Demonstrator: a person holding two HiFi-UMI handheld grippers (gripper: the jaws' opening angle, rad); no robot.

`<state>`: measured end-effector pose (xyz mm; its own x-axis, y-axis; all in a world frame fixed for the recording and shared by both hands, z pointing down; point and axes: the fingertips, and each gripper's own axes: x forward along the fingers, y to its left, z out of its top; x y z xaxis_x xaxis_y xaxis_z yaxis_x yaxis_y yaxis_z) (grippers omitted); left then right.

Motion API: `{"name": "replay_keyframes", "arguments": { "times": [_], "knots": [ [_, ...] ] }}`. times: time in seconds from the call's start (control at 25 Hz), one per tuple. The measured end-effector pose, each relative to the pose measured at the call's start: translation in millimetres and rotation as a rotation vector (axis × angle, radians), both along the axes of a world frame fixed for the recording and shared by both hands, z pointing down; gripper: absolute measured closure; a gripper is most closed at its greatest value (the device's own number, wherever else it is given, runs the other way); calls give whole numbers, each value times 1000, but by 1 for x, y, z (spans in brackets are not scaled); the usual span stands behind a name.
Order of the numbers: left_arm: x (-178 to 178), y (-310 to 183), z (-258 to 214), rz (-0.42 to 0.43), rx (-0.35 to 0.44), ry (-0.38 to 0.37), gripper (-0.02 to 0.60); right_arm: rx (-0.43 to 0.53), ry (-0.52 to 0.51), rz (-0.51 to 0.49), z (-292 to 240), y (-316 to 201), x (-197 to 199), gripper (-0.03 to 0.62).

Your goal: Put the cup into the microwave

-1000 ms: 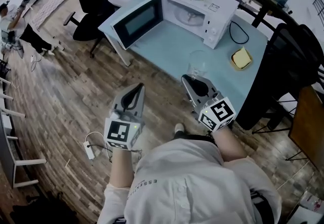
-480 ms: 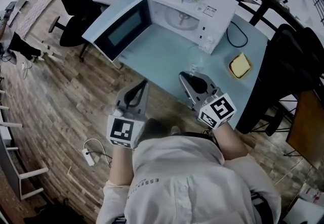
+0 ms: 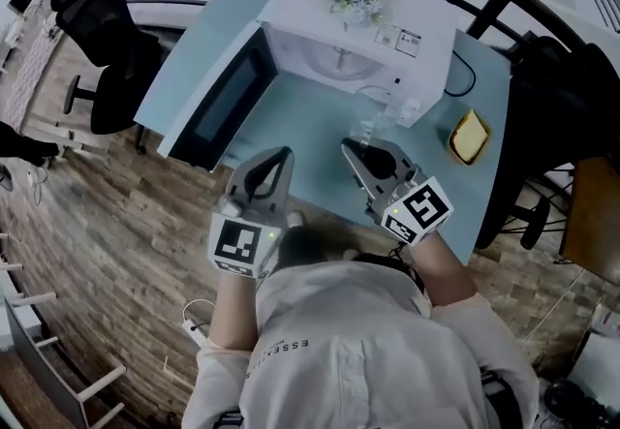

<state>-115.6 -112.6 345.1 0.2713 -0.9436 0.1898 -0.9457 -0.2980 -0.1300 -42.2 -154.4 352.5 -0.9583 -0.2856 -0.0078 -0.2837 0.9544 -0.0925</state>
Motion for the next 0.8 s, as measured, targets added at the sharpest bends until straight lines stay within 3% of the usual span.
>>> {"name": "replay_keyframes", "arguments": {
  "times": [0.48,0.8],
  "knots": [
    [-53,-92,37,174,-90,116,580,-73,101,141,64,-94,-61,572],
    [-63,-130,80,252,-158,119,580,-128,135,193,111,-147,-84,572]
  ]
}}
